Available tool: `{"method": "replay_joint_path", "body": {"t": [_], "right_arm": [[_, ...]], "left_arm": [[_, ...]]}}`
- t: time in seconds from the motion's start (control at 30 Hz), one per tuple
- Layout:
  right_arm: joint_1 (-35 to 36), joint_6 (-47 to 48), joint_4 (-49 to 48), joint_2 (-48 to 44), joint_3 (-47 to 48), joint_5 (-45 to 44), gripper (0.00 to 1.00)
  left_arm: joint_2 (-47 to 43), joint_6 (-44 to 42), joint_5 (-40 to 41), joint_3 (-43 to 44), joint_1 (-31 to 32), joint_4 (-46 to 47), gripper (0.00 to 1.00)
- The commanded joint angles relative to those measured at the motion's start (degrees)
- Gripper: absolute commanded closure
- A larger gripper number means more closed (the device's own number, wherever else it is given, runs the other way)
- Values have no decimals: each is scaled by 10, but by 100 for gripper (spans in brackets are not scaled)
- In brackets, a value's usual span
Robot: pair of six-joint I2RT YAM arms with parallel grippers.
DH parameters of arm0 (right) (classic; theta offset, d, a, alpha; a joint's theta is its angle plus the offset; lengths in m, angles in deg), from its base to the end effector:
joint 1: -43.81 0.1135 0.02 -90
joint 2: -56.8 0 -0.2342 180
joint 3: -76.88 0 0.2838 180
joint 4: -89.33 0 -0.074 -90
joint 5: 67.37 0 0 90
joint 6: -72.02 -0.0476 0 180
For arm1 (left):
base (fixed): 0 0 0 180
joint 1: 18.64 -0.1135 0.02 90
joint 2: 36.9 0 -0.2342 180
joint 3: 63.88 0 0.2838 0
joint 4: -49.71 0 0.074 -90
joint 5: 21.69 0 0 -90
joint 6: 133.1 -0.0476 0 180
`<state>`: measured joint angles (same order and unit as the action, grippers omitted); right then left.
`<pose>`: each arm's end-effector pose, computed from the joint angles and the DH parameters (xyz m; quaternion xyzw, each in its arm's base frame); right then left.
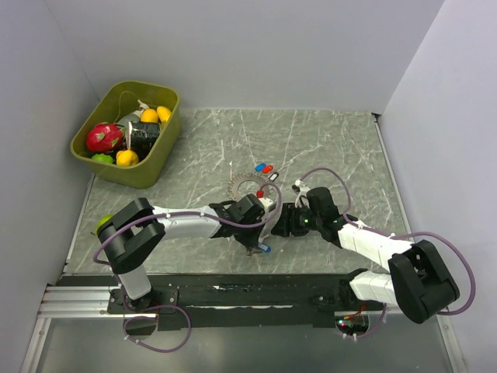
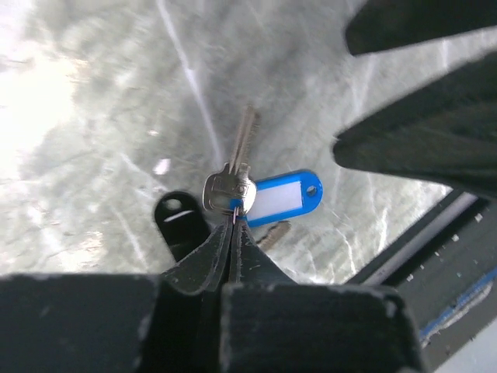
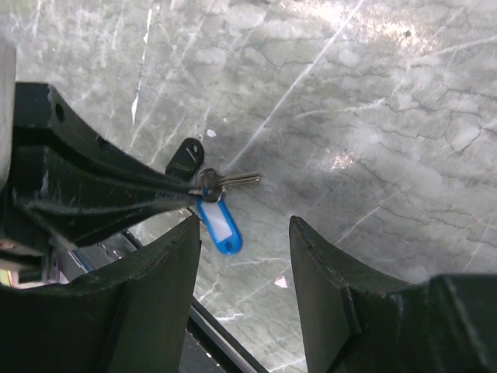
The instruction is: Put the keys on the keyring
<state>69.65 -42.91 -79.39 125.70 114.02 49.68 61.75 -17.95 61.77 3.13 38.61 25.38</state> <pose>0.2264 0.1337 0.1032 -0.1003 0.8910 0.3599 0.2580 0.1927 -0.3097 0.0956 0.2800 0.9128 -0.2335 0.1839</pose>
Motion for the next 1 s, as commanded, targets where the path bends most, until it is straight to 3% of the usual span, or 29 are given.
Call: {"method": "replay_joint_path", "body": {"t": [0.0,0.47,0.8,0.87,0.9,0.97], "right_arm": [[-4,-4,-19,-23,-6,-7,43],[-4,2,-10,-31,6,-15,42],[-4,12,6,-42,28,-44,26],[-4,13,7,-42,28,-45,23],[-4,14,7,-43,28,-45,19],[-4,15,5,-45,26,-44,14]], "left_arm": [[-29,6,50,36,1,-21,99],[-54,-19,25,120,-82,-64,99],[-3,-34,5,123,-81,-45,98],[3,-41,1,114,-80,-48,91],[4,-47,7,111,-80,-48,73],[0,-46,21,102,-80,-52,51]]}}
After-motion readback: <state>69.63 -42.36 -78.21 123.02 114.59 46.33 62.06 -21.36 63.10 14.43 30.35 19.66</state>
